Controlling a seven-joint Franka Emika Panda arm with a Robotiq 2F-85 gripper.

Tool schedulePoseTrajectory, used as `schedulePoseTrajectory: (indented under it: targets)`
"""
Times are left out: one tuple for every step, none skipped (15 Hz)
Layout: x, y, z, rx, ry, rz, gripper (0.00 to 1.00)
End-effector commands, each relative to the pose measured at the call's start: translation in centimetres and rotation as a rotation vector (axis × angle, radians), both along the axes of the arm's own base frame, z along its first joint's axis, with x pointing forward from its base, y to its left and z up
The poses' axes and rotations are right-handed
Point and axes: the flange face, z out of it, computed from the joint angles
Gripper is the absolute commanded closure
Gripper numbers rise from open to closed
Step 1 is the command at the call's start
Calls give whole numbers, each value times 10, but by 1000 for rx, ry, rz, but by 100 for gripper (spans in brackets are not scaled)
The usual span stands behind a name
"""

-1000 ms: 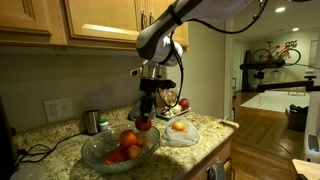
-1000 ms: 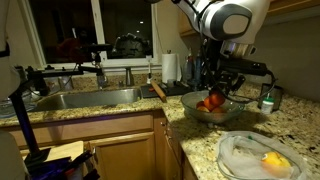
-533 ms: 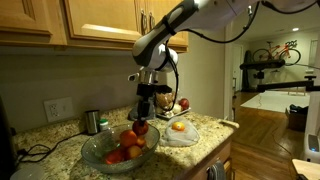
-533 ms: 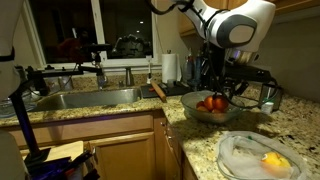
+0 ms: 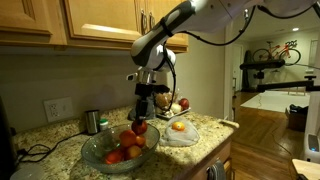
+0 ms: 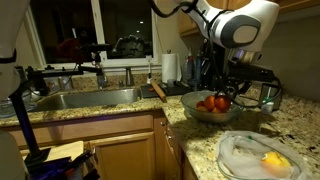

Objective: Put the apple into the bowl.

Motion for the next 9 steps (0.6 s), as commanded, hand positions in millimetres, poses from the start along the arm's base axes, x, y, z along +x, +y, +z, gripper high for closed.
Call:
schedulePoseTrajectory:
  targets:
    - [2,-5,5,6,3,2,2]
    - [2,-6,5,5,2,1,0]
    - [2,-6,6,5,1,0,0]
    - [2,-6,6,5,-1,-1,0]
    - [2,-7,7,5,-2,-3,0]
    - [2,-7,7,4,-3,-3,0]
    - [2,-7,8,4,-5,-5,0]
    - [2,-8,10,4,-7,-7,0]
    - [2,-9,11,4,-10,-8,0]
